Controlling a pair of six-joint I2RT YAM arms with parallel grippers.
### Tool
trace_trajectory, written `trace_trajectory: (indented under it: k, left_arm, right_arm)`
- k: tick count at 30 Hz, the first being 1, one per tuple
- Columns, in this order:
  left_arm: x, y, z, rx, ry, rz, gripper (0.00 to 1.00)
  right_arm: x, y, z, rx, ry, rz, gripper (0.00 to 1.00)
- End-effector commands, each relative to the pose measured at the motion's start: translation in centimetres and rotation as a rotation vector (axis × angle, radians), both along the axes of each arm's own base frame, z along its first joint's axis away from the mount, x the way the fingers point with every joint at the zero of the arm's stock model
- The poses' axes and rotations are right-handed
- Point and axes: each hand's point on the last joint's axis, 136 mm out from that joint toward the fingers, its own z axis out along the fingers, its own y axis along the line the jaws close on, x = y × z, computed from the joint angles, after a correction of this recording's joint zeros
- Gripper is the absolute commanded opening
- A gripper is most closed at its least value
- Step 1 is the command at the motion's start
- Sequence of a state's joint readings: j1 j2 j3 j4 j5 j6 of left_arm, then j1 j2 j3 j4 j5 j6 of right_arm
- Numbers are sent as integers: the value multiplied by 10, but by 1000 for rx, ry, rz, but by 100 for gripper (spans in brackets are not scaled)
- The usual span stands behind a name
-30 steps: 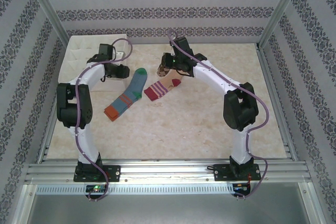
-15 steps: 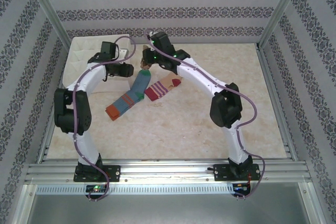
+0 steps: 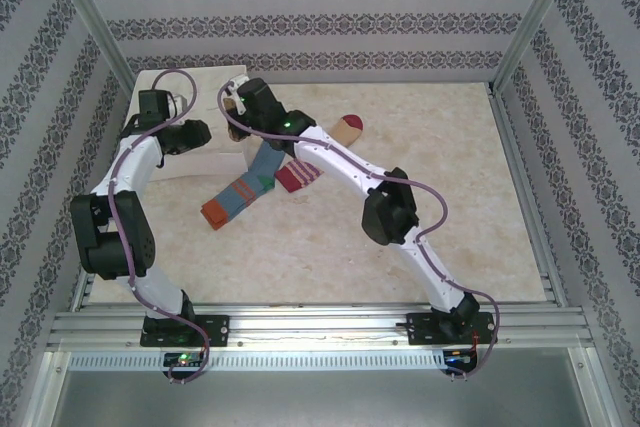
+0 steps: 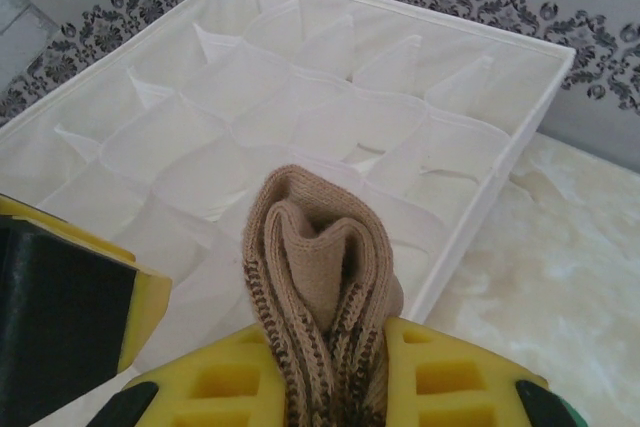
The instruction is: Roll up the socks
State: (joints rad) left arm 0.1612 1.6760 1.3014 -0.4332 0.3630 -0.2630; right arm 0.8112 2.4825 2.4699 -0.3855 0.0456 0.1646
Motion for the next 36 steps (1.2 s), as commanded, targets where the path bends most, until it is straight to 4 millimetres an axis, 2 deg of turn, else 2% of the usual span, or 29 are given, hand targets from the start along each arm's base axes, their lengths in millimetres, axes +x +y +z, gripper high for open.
trace_trajectory:
  k: [1, 11, 21, 24, 32, 36]
  left_arm:
    - [-4, -5, -5, -58, 14, 20, 41]
    - [-13, -5, -24, -63, 58, 24, 40]
    - [-13, -3, -30, -61, 69, 28, 39]
    - [-13, -4, -32, -64, 74, 27, 38]
    - [-15, -6, -43, -82, 96, 25, 37]
    - [-15, -6, -42, -80, 94, 22, 37]
  right_arm:
    - [2, 12, -2, -43, -79, 29, 8]
    - [-3, 34, -42, -146, -130, 116, 9]
    - [-10, 44, -79, -215, -130, 166, 10]
    - [-11, 49, -80, -198, -127, 183, 10]
    - [-9, 57, -55, -103, -138, 169, 11]
    - [-4, 49, -71, -133, -111, 141, 13]
